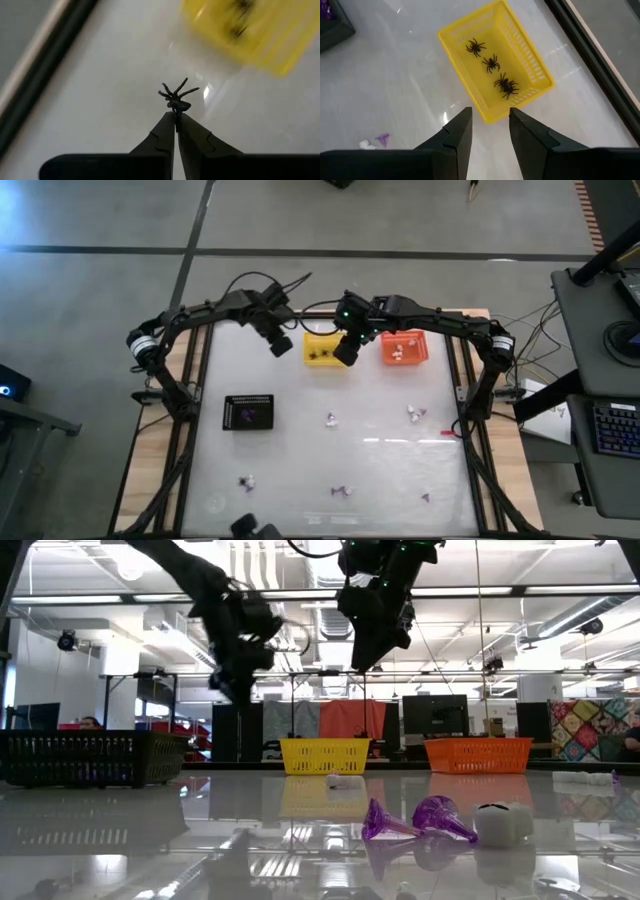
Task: Sort Halloween decoration
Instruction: Put the black spider toy into the yellow basket, then put the white skeleton toy into the orange basket
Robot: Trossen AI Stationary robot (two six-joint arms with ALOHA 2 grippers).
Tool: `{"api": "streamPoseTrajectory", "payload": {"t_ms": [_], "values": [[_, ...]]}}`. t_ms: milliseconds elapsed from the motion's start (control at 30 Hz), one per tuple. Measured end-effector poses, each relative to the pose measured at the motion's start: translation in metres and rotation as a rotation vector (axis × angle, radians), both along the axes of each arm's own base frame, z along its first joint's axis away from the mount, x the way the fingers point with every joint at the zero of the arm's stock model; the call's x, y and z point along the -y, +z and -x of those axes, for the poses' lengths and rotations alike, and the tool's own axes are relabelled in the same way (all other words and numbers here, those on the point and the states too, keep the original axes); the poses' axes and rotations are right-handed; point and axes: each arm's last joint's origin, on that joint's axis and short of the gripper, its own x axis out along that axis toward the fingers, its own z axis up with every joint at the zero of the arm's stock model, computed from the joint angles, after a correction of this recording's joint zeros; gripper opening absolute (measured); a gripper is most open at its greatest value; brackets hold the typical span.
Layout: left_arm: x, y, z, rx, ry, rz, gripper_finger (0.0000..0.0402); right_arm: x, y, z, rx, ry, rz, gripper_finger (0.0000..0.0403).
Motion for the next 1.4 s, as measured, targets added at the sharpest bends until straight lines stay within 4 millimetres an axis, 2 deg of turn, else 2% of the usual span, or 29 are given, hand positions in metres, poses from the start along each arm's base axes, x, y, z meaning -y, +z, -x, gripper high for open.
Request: {"api": "streamPoseTrajectory", "payload": {"t_ms": [133,267,500,667,967,1400], "values": [[0.000,0.013,-0.020,0.067,-0.058,-0.059,0.0000,0.001,0.001,0.001,0.003,-0.031,-0.014,0.0121],[-0.006,0.018,-0.034,0.146,-0.098,-0.013,0.0000,-0.001,0.006,0.006,0.006,-0.051,-0.025,0.0121],[-0.011,0.007,-0.061,0.207,-0.196,0.085,0.0000,-0.005,0.023,0.016,0.050,-0.054,-0.012,0.0121],[-0.012,0.002,-0.077,0.205,-0.257,0.087,0.0000,-0.006,0.025,0.019,0.042,-0.048,-0.010,0.0121],[-0.014,-0.006,-0.080,0.187,-0.259,0.121,0.0003,-0.007,0.022,0.024,-0.022,-0.048,-0.010,0.0121],[-0.010,-0.007,-0.082,0.193,-0.273,0.161,0.0101,-0.007,0.021,0.028,-0.078,-0.063,0.032,0.0121]]}}
